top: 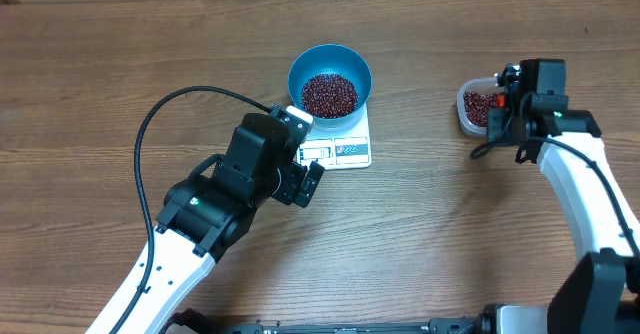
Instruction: Scoop item into bowl and weigh 150g on scale
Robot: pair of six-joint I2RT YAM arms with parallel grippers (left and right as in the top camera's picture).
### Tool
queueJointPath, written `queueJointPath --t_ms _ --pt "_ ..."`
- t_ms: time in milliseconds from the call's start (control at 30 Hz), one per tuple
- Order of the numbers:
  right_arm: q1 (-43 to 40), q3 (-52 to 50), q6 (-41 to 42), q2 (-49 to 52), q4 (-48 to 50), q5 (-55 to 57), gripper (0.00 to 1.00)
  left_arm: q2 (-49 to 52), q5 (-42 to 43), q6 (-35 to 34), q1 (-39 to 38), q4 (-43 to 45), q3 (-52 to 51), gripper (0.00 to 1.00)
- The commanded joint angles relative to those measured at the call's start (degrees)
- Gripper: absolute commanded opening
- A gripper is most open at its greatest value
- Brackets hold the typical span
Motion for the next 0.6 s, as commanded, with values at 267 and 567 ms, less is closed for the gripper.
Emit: queueJointPath --t_ms 267,567 --pt "-0.1 0.2 -0.5 0.9 3.4 -0.1 0.04 0.3 -0.5 -0.4 -0.4 0.1 -0.3 1.0" --pt "-0.1 0.2 -0.5 4.2 1.9 -0.5 0.04 0.3 -0.5 -0.4 -0.3 0.1 -0.3 1.0"
